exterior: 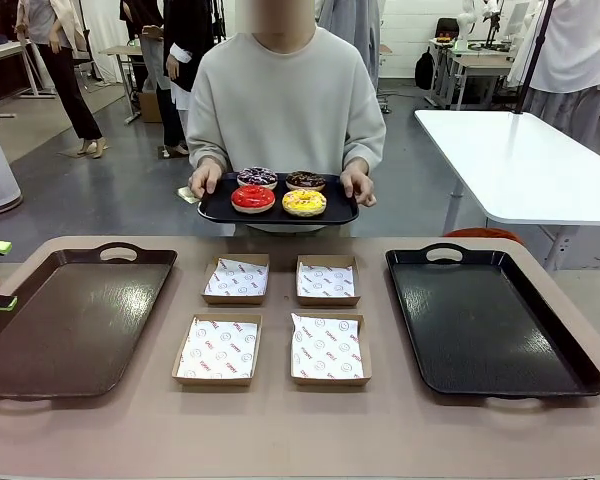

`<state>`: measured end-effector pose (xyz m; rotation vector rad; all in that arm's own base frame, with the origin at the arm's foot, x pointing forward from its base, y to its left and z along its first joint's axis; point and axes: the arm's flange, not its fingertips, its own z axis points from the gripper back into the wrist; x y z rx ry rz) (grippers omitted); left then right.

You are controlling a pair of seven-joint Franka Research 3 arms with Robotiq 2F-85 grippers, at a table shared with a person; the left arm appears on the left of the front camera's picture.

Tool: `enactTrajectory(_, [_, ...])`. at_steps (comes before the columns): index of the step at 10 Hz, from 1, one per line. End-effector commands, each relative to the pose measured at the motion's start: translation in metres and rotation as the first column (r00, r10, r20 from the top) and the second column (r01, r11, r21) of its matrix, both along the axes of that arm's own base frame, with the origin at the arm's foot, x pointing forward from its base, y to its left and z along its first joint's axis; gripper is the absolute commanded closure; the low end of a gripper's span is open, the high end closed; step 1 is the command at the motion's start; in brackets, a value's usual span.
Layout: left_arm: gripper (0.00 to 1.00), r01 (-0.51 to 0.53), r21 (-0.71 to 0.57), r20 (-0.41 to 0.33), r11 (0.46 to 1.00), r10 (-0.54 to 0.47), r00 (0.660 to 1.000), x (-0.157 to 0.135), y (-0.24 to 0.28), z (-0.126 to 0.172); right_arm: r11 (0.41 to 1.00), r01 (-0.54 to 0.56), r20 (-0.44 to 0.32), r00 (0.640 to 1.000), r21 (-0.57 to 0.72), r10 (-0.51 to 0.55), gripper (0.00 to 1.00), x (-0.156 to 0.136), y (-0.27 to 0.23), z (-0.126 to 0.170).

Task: Individually package the donuts and arrange them on the tray.
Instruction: Pick up one Paper togo box.

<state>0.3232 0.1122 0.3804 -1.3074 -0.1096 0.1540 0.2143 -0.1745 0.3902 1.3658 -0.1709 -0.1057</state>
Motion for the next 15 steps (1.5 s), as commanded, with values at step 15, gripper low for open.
enactTrajectory(15, [0.0,-0.002,-0.015,0.002,1.0,0.002,1.0,-0.001,0.001,0.001,0.82,-0.198,-0.134,0.98,-0.537,0.149,0.0,0.171,0.166,0.12])
